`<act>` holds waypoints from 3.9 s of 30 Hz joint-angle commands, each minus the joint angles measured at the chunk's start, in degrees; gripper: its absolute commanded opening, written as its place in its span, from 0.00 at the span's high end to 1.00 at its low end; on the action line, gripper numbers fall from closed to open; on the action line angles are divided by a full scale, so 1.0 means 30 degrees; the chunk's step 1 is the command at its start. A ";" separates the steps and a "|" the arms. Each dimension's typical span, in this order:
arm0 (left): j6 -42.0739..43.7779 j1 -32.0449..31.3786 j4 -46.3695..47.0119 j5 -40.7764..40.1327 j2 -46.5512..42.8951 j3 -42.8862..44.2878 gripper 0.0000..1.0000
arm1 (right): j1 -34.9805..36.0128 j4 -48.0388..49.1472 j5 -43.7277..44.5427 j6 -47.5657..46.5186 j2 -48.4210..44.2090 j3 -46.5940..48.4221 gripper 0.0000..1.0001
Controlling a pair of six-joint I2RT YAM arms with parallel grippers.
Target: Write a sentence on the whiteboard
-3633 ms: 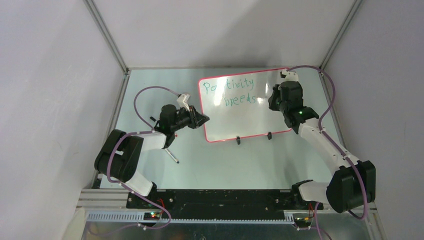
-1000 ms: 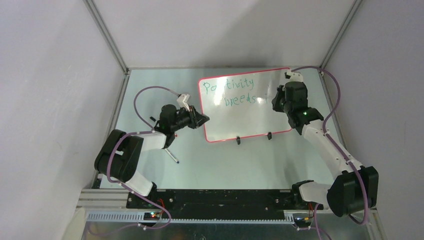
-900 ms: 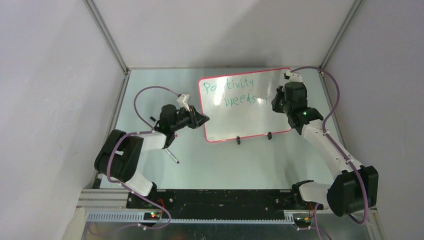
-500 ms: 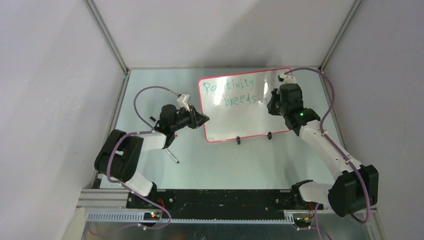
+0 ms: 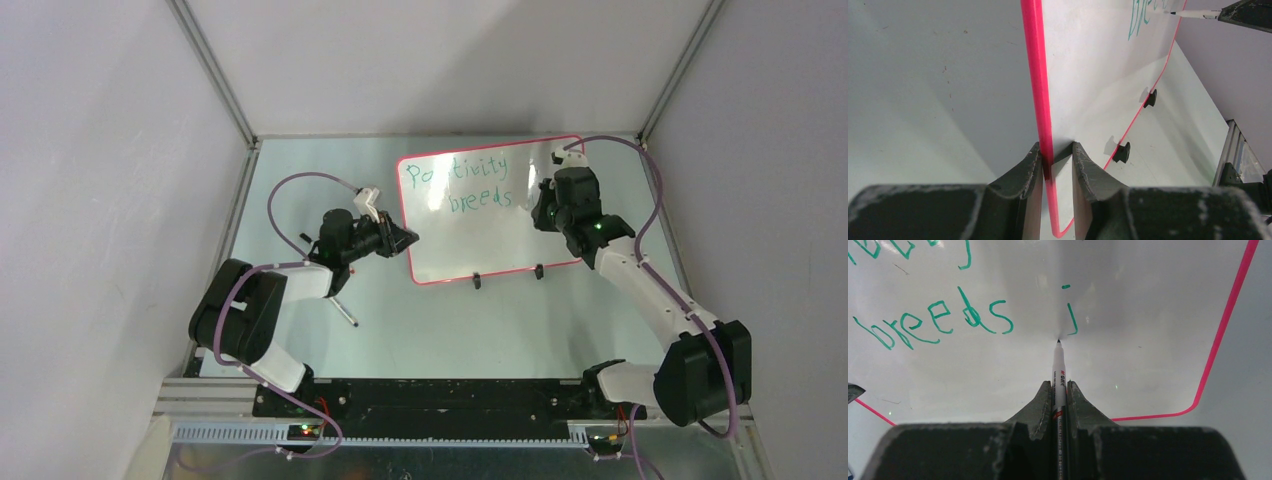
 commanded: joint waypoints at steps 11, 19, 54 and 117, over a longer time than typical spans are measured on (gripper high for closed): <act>0.1239 -0.0262 0.0135 -0.0583 -0.0531 0.0399 0.77 | -0.0143 0.1073 0.0415 -0.0018 0.0330 0.0467 1.00; 0.1246 -0.0268 0.0120 -0.0575 -0.0530 0.0399 0.77 | -0.0255 0.0901 0.0585 -0.0030 0.0452 0.0487 1.00; 0.1246 -0.0288 0.0120 -0.0583 -0.0541 0.0399 0.77 | -0.1604 0.1495 0.0630 -0.0001 -0.1751 0.0486 1.00; 0.1254 -0.0292 0.0105 -0.0640 -0.0592 0.0366 0.76 | -0.2061 0.1131 -0.1371 -0.0047 0.0559 0.1532 1.00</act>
